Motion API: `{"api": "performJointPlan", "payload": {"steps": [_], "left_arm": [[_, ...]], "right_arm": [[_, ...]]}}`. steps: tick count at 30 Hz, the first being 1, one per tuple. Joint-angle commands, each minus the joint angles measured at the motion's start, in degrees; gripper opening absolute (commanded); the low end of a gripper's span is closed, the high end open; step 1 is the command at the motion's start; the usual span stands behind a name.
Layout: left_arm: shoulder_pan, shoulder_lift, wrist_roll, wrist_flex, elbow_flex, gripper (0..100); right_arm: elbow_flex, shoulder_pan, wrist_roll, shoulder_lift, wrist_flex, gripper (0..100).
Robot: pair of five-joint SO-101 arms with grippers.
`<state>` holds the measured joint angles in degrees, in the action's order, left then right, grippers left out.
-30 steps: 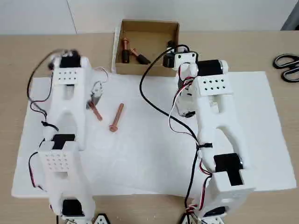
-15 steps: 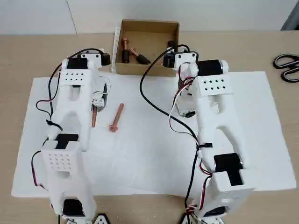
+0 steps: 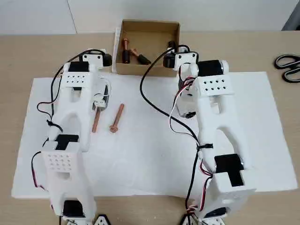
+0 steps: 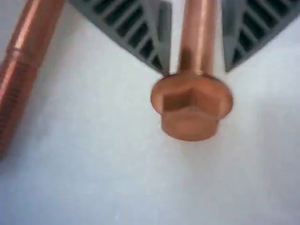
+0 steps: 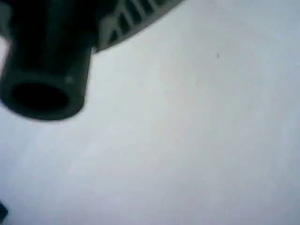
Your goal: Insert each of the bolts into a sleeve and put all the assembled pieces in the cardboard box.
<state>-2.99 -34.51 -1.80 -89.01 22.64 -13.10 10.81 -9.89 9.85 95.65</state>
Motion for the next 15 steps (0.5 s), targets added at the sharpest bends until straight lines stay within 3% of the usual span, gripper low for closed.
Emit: {"api": "performJointPlan", "payload": {"steps": [1, 12, 15], "left_arm": [[0.0, 0.53, 0.35, 2.46, -1.89, 7], [0.26, 0.53, 0.18, 6.42, -6.2, 7], [0.26, 0.62, 0.18, 6.51, -5.93, 2]], "right_arm": [[-0.26, -0.13, -0.18, -3.91, -0.04, 0.7], [-0.26, -0.13, -0.18, -3.91, -0.04, 0.7], [-0.26, -0.22, -0.18, -3.91, -0.04, 0.7]]}}
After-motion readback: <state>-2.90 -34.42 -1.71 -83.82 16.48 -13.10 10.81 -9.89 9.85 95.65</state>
